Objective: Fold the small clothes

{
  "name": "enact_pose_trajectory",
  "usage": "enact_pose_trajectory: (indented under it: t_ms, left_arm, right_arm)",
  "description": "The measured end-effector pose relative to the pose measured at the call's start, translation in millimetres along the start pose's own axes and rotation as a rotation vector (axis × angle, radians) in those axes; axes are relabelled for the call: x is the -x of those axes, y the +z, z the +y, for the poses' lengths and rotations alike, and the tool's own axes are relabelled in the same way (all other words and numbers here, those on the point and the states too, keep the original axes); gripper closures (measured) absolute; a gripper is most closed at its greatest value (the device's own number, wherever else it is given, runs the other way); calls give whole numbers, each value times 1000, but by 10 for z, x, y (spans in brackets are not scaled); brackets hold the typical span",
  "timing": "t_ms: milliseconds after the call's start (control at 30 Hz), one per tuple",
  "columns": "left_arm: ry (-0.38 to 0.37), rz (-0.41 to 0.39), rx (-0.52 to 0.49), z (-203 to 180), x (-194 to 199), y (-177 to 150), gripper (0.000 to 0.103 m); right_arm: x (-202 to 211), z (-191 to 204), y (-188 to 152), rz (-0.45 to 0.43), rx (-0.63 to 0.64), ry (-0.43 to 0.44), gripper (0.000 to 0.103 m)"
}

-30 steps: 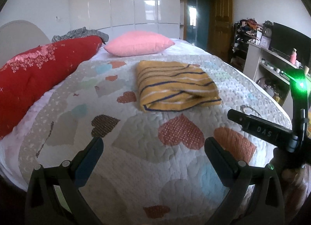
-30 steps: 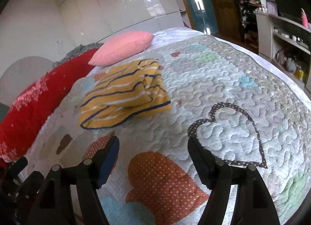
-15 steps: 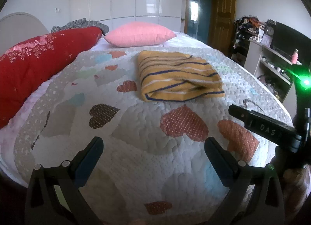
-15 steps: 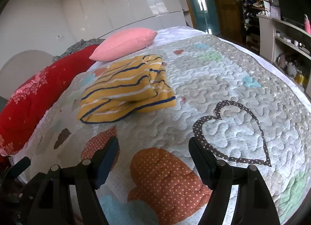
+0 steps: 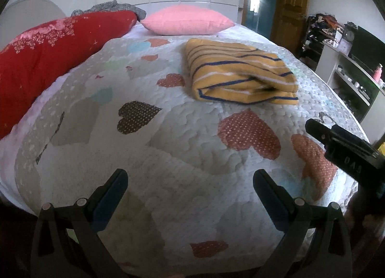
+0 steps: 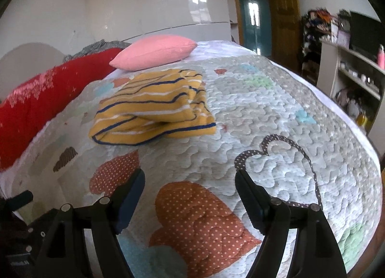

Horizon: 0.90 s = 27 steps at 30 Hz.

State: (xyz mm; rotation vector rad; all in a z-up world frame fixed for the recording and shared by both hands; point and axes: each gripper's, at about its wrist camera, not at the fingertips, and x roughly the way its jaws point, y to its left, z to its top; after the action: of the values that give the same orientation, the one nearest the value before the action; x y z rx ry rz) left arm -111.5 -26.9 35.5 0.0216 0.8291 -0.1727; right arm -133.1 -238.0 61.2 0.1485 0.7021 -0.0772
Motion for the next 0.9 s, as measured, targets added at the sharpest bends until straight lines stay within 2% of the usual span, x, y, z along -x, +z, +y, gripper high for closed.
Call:
enact_pose_trajectory:
  t_ms: [400,900]
  left_arm:
    - [108,-44,-51,-38,31,-31,0]
    - [70,-20,-39,-25,-38,-62,0]
  right_arm:
    - [-28,123,-20,-7,77,-22,20]
    - [-21,141,-36,-15,91,-26,19]
